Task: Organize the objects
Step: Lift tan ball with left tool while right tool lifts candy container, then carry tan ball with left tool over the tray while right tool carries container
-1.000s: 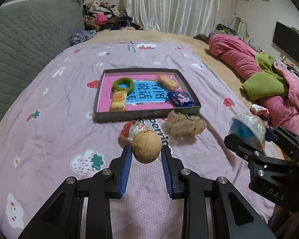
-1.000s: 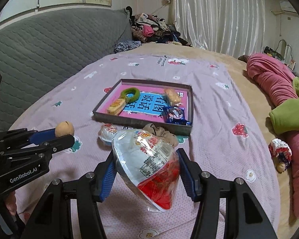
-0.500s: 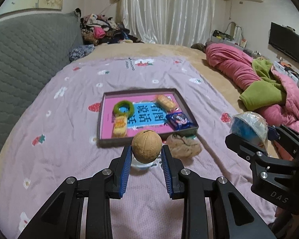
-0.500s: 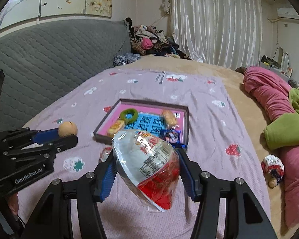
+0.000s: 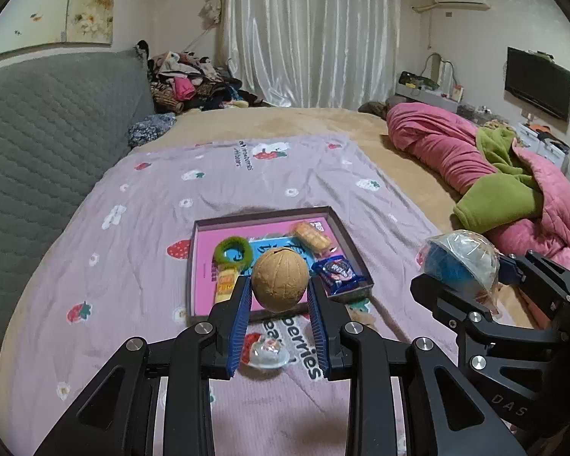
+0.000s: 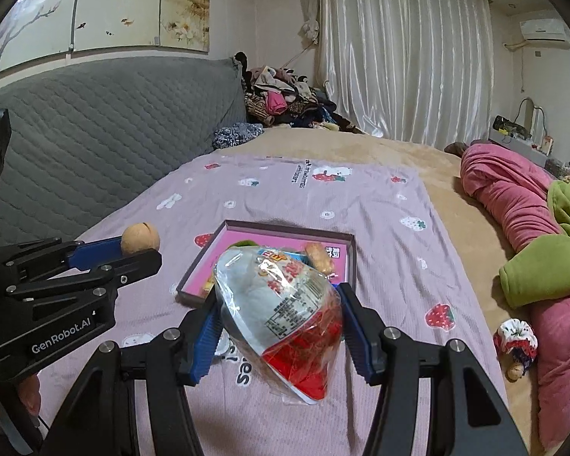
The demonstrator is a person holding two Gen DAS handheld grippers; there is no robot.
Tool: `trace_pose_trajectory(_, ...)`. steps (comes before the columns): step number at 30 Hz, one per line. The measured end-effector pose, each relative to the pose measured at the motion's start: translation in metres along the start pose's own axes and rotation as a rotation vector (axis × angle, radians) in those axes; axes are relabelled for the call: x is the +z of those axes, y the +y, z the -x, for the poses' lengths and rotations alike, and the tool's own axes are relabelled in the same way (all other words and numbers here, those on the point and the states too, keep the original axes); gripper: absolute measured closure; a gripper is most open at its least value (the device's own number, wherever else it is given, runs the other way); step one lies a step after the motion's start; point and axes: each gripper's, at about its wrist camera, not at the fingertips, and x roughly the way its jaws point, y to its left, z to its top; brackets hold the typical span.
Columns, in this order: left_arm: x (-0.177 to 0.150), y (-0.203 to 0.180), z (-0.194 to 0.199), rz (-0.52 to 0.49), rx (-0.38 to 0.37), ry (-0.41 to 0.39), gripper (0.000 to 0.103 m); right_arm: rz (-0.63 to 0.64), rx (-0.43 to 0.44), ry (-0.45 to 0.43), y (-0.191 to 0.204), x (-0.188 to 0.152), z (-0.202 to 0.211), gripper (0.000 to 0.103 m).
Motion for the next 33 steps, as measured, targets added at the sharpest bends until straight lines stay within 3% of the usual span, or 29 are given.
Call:
trace_pose_trajectory(18, 0.049, 0.014, -0.042, -0.007, 0.002, -0.039, 0.072, -0.049, 0.02, -0.055, -0.013, 0.037, -0.041, 0.045)
trace_pose_trajectory(33, 0.064, 0.053, -0.124, 0.036, 0.015, -0.053, 0.072, -0.063, 0.026, -0.088, -0.012, 0.057, -0.112, 0.045)
